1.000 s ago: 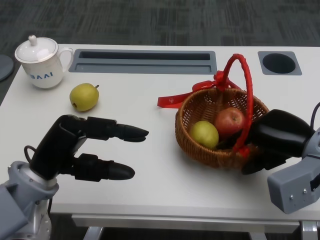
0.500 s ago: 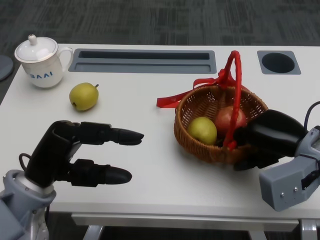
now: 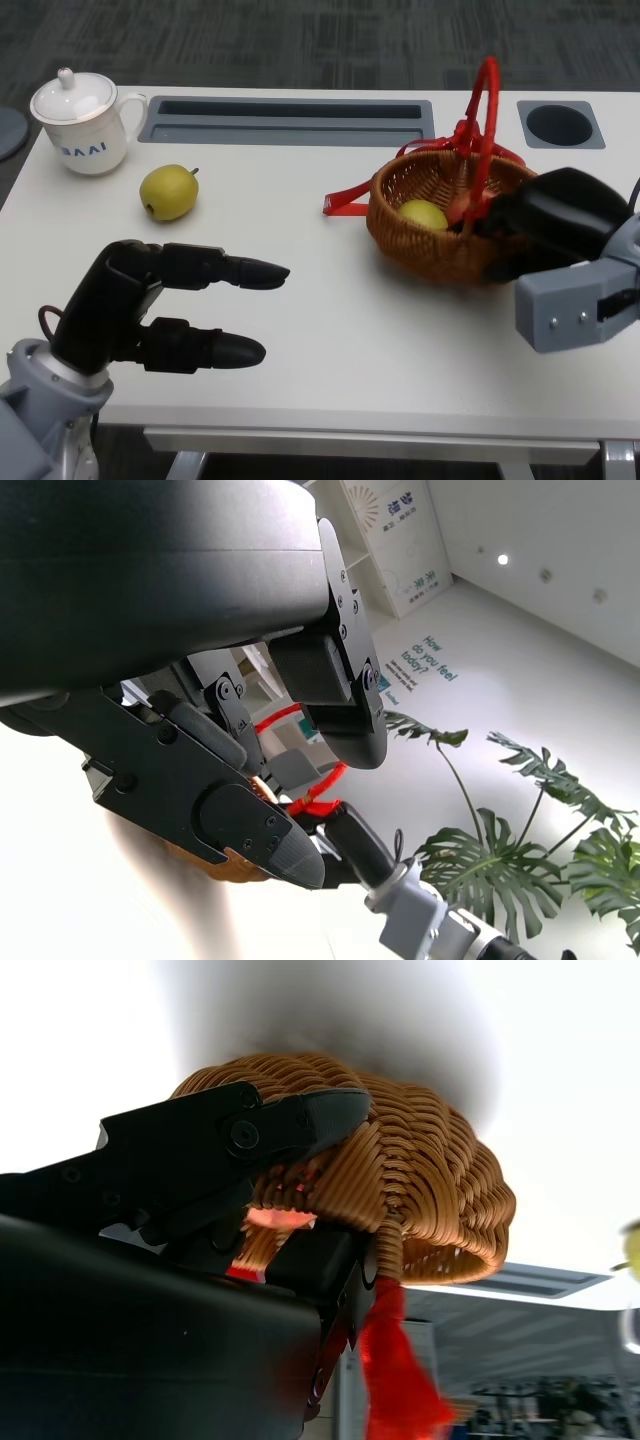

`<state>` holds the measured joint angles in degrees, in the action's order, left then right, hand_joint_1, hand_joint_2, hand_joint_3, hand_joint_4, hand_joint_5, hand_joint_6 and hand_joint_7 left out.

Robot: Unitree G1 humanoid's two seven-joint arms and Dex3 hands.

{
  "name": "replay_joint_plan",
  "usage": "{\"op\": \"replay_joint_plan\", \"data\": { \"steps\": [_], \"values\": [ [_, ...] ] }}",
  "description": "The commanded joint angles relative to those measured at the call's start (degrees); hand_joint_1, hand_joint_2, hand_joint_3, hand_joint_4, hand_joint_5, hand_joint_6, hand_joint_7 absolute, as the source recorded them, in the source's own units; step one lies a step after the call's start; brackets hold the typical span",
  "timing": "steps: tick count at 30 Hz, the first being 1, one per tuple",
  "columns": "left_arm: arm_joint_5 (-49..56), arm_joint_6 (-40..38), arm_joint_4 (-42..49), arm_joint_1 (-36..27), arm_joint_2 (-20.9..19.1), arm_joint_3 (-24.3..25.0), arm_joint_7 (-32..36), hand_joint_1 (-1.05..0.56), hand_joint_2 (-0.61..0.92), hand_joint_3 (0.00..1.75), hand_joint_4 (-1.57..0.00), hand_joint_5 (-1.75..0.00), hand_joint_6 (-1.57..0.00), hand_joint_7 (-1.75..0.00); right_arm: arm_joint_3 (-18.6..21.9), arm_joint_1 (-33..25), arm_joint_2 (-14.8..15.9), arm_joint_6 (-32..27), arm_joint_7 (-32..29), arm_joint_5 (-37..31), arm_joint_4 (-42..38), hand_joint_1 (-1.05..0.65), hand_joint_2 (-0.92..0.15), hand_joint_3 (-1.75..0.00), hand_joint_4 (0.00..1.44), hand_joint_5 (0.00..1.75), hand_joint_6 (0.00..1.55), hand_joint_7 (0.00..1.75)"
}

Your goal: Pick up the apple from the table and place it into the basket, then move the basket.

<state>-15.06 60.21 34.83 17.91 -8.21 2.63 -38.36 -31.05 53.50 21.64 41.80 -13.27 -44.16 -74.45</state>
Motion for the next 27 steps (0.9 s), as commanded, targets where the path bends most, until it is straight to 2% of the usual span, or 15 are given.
{"op": "replay_joint_plan", "data": {
  "steps": [1, 4, 6, 8, 10, 15, 18, 24, 27],
  "values": [
    [0.6, 0.1, -1.4, -1.3, -1.1, 0.3, 1.4, -0.42, 0.69, 0.00, -1.14, -0.01, -1.05, -0.01, 1.9, 3.8, 0.8, -4.8, 2.3, 2.0, -1.5, -0.36, -0.92, -0.11, 1.07, 0.57, 0.95, 0.01],
    [0.8, 0.4, -2.1, -2.1, -1.3, 0.4, 1.8, -0.42, 0.69, 0.00, -1.14, -0.02, -1.06, -0.01, 3.0, 5.4, 0.5, -8.1, 3.2, 2.8, -2.3, -0.31, -0.92, -0.06, 1.03, 0.76, 0.98, 0.01],
    [0.8, 0.5, -2.6, -2.6, -1.4, 0.4, 2.0, -0.42, 0.69, 0.00, -1.15, -0.02, -1.06, -0.01, 3.3, 6.4, 0.5, -9.8, 3.6, 2.9, -2.7, -0.31, -0.92, -0.04, 1.00, 0.77, 1.00, 0.01],
    [0.6, 0.6, -3.2, -3.1, -1.7, 0.5, 2.1, -0.42, 0.69, 0.00, -1.15, -0.01, -1.06, -0.01, 3.1, 8.0, 0.3, -13.1, 4.1, 2.3, -3.2, -0.31, -0.92, -0.05, 0.97, 0.72, 1.00, 0.01],
    [0.3, 0.8, -3.8, -3.8, -2.0, 0.5, 2.0, -0.43, 0.69, 0.00, -1.14, -0.01, -1.06, -0.01, 2.7, 9.7, -0.1, -17.0, 4.4, 1.5, -3.8, -0.33, -0.92, -0.06, 0.97, 0.60, 0.99, 0.00],
    [-0.7, 1.7, -6.2, -6.2, -2.3, -0.1, 1.8, -0.44, 0.70, 0.00, -1.14, -0.01, -1.06, -0.01, 2.8, 11.2, -1.7, -22.8, 3.6, 1.0, -4.5, -0.33, -0.92, -0.04, 1.06, 0.27, 1.01, 0.00],
    [-1.4, 1.9, -9.3, -9.1, -2.6, -0.6, 1.7, -0.42, 0.70, 0.00, -1.13, 0.00, -1.05, 0.00, 2.3, 12.1, -3.1, -26.2, 2.7, 0.4, -4.8, -0.33, -0.92, -0.03, 1.10, 0.13, 1.00, 0.00],
    [-1.2, 0.8, -14.6, -14.6, -3.5, -0.5, 2.9, -0.41, 0.72, 0.01, -1.12, 0.00, -1.04, 0.00, 3.4, 13.1, -5.5, -31.1, 3.4, 1.3, -5.2, -0.32, -0.91, -0.01, 1.20, 0.12, 1.02, 0.01],
    [-1.3, 0.1, -16.4, -16.6, -4.1, -0.5, 3.1, -0.41, 0.72, 0.01, -1.11, 0.00, -1.03, 0.00, 4.6, 13.3, -6.5, -32.0, 3.7, 2.3, -5.3, -0.31, -0.91, -0.01, 1.19, 0.12, 1.02, 0.01]
  ]
}}
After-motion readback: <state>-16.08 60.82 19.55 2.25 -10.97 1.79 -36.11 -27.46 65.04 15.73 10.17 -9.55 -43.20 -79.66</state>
